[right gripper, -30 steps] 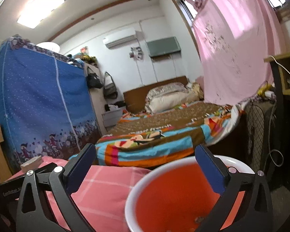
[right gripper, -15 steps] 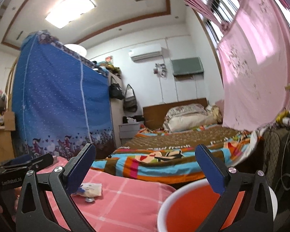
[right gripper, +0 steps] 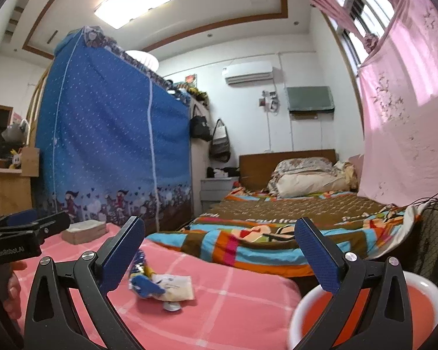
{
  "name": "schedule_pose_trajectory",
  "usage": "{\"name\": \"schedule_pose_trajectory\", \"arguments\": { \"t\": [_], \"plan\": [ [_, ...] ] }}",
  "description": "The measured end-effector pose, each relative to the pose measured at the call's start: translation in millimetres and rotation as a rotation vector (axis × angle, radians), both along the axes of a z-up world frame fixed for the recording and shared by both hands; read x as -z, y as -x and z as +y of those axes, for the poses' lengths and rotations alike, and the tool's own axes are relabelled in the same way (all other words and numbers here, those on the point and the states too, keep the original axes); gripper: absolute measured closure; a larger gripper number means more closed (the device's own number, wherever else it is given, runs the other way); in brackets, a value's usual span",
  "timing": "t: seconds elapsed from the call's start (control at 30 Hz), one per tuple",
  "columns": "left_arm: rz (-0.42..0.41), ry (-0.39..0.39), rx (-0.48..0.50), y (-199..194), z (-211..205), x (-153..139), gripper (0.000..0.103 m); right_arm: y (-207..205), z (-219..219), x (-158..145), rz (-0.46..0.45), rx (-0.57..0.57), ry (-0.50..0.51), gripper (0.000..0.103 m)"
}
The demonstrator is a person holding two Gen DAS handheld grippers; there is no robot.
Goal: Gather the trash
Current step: 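Move both tools back over the bedspread toward the blue bag, then grasp the blue 'Ca' bag with the left tool while the right tool grasps the blue plastic toy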
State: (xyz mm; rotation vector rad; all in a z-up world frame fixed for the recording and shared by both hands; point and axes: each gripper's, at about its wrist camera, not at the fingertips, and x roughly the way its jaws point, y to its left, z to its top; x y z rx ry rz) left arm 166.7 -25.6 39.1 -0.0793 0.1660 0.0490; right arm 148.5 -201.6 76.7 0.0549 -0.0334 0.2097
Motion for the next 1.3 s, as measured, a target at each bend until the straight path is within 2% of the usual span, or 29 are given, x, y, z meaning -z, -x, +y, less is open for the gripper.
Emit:
{"name": "schedule_pose_trajectory", "arguments": {
  "t": [0.17, 0.3, 0.5, 0.63, 0.73, 0.8, 0.93, 1.0, 1.1, 1.3],
  "plan": [
    [0.029, -0.008, -0.017, -5.8, 12.0, 4.7, 0.000, -15.5, 22.2, 7.2, 0.067, -0.037, 0.025, 0.000],
    [0.115, 0.007, -0.030, -19.1, 20.2, 10.6, 0.000, -32.2, 38.5, 11.7, 0.173, -0.040, 0.101, 0.000],
    [0.255, 0.048, -0.029, -40.9, 26.5, 23.8, 0.000, -54.6, 49.4, 20.1, 0.318, -0.103, 0.143, 0.001],
    [0.335, 0.056, -0.016, -51.0, 25.3, 32.5, 0.000, -68.0, 58.1, 30.3, 0.423, -0.180, 0.168, 0.013],
    [0.383, 0.063, 0.012, -56.5, 23.5, 37.4, 0.005, -73.2, 63.4, 35.8, 0.474, -0.221, 0.182, 0.020],
    [0.411, 0.069, 0.032, -60.3, 21.7, 39.6, 0.011, -78.4, 67.6, 39.5, 0.506, -0.246, 0.187, 0.028],
    [0.472, 0.097, 0.053, -69.2, 24.0, 46.2, 0.021, -86.7, 73.4, 45.6, 0.568, -0.299, 0.182, 0.033],
    [0.499, 0.120, 0.056, -71.4, 25.0, 49.6, 0.027, -88.3, 73.8, 47.2, 0.589, -0.334, 0.163, 0.046],
    [0.526, 0.150, 0.061, -74.9, 27.2, 52.9, 0.034, -89.6, 74.5, 49.6, 0.616, -0.383, 0.139, 0.059],
    [0.560, 0.182, 0.072, -78.3, 25.1, 56.3, 0.039, -86.5, 71.6, 47.8, 0.611, -0.397, 0.109, 0.060]
  ]
}}
